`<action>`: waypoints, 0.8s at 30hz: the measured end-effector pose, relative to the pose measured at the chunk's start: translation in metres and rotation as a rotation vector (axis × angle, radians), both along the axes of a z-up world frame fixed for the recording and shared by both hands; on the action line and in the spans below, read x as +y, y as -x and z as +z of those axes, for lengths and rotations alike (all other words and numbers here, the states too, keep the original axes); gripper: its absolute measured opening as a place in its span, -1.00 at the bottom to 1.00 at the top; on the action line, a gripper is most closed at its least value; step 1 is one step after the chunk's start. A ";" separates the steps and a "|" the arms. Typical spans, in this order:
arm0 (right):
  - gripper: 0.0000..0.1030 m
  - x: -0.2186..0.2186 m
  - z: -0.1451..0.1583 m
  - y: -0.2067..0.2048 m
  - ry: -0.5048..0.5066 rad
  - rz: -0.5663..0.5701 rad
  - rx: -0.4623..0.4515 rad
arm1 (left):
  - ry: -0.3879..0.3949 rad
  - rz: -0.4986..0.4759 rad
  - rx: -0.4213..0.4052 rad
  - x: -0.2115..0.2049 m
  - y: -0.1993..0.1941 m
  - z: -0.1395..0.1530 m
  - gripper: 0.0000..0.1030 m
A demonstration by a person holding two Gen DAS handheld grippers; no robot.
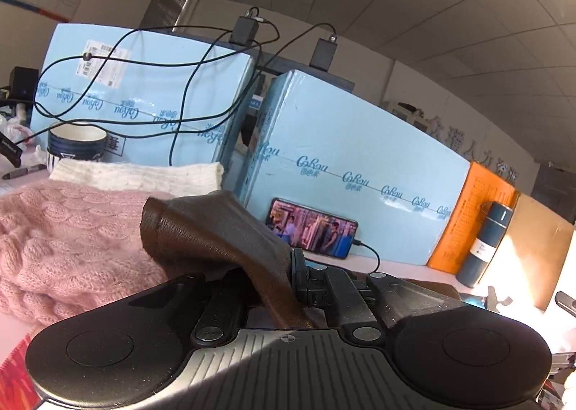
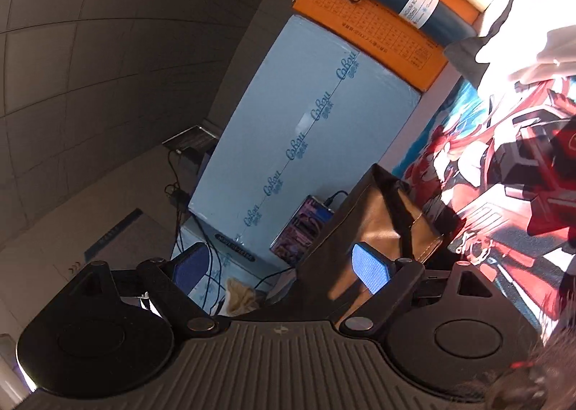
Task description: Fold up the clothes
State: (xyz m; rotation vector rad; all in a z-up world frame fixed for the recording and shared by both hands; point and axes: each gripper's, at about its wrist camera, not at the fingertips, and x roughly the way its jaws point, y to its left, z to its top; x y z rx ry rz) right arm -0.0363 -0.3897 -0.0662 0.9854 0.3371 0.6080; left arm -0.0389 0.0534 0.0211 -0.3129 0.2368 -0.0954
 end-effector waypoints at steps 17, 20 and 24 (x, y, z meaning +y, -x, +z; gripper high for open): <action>0.76 -0.009 -0.013 -0.009 -0.165 0.146 0.004 | -0.101 -0.437 -0.059 -0.167 -0.035 -0.001 -0.92; 0.79 -0.011 -0.014 -0.009 -0.181 0.151 0.008 | -0.192 -0.523 0.006 -0.194 -0.040 -0.020 -0.91; 0.83 -0.007 -0.012 -0.011 -0.134 0.149 0.035 | -0.300 -0.638 0.103 -0.210 -0.040 -0.036 -0.52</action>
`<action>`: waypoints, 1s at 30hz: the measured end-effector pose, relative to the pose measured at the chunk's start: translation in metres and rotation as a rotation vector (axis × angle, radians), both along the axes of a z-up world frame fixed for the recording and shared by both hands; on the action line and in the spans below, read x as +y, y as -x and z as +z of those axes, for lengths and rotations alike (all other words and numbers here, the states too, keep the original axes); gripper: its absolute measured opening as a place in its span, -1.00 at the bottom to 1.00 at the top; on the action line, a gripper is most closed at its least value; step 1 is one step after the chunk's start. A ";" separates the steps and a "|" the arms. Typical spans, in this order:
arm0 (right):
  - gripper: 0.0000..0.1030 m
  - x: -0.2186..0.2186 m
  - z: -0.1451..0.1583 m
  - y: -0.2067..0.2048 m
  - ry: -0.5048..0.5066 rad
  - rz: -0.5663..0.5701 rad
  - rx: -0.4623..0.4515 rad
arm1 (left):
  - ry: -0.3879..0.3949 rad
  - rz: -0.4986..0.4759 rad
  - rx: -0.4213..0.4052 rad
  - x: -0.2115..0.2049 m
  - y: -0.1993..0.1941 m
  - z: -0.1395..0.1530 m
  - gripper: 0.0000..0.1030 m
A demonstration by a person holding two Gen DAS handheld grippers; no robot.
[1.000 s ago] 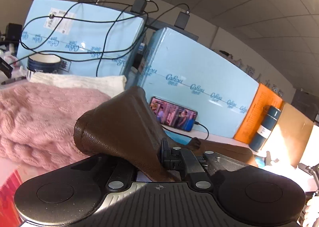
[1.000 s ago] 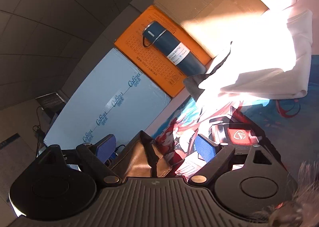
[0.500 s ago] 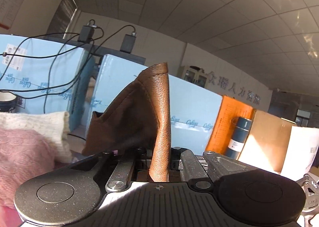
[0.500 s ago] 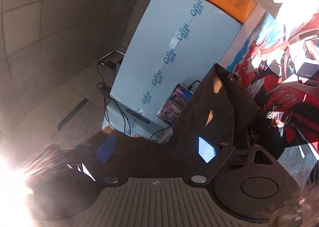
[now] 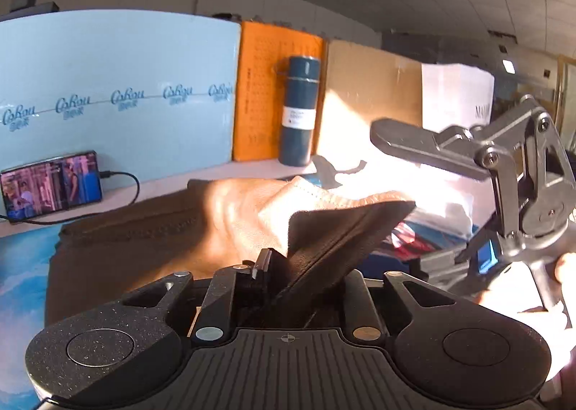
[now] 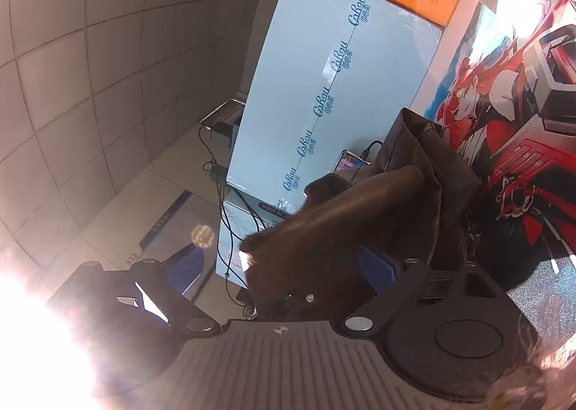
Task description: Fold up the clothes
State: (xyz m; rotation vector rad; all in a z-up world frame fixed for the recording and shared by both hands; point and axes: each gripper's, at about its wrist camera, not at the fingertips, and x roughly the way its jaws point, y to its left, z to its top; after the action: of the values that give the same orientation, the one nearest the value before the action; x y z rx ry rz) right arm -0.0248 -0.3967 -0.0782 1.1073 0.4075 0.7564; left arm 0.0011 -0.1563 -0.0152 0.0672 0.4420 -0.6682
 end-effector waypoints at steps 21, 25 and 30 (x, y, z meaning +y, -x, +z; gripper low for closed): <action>0.86 -0.005 -0.003 0.012 0.009 -0.122 -0.004 | 0.202 0.198 0.102 0.119 -0.030 0.001 0.96; 0.90 -0.002 0.002 0.015 0.036 -0.135 -0.038 | 0.167 0.175 0.156 0.116 -0.031 -0.001 0.97; 0.90 0.012 0.010 0.016 0.195 -0.190 -0.004 | 0.057 0.167 0.173 0.100 -0.030 -0.004 1.00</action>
State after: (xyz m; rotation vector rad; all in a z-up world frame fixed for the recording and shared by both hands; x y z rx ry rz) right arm -0.0411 -0.3851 -0.0682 0.9460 0.3590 0.5394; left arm 0.0311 -0.0561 -0.0195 -0.0817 0.5880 -0.5240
